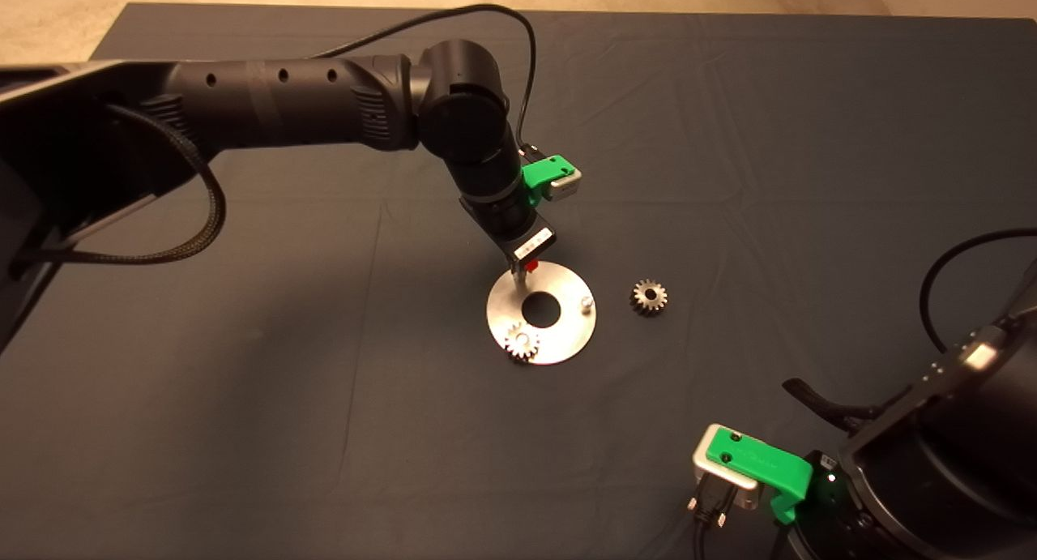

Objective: Install three planetary gears onto the carrier pins

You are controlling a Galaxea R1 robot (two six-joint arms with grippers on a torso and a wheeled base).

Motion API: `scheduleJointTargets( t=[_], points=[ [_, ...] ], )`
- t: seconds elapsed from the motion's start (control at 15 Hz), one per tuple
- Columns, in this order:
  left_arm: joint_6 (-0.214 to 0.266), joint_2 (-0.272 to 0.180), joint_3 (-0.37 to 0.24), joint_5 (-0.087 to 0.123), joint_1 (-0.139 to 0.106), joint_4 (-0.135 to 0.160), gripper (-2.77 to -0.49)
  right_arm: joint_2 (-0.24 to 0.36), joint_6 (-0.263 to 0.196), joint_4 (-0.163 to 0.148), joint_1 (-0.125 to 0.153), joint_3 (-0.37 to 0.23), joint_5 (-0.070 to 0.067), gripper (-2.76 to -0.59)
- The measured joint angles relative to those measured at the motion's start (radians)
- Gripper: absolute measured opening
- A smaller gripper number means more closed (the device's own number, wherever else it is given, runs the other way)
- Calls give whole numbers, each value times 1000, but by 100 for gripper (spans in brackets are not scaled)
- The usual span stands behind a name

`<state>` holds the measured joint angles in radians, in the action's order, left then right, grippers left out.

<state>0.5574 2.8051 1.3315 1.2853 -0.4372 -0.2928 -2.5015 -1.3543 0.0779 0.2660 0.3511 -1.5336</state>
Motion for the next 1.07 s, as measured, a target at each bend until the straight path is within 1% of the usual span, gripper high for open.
scheduleJointTargets(
  t=[0.2,0.4,0.53,0.6,0.67,0.87,1.07],
  points=[
    [0,-2,0,-4,8,0,-256,0,0,0,0,0,0,-103],
    [0,-2,0,-21,8,0,-256,0,0,0,0,0,0,-103],
    [0,-3,0,-25,8,0,-256,0,0,0,0,0,0,-103],
    [0,-5,0,-29,13,0,-256,0,0,0,0,0,0,-103],
    [-1,-7,0,-30,18,0,-257,0,0,0,0,-1,0,-103],
    [-1,-7,0,-31,18,0,-256,0,0,0,1,-1,0,-103],
    [-1,-7,0,-33,18,0,-256,0,0,0,14,-1,0,-103]
  ],
)
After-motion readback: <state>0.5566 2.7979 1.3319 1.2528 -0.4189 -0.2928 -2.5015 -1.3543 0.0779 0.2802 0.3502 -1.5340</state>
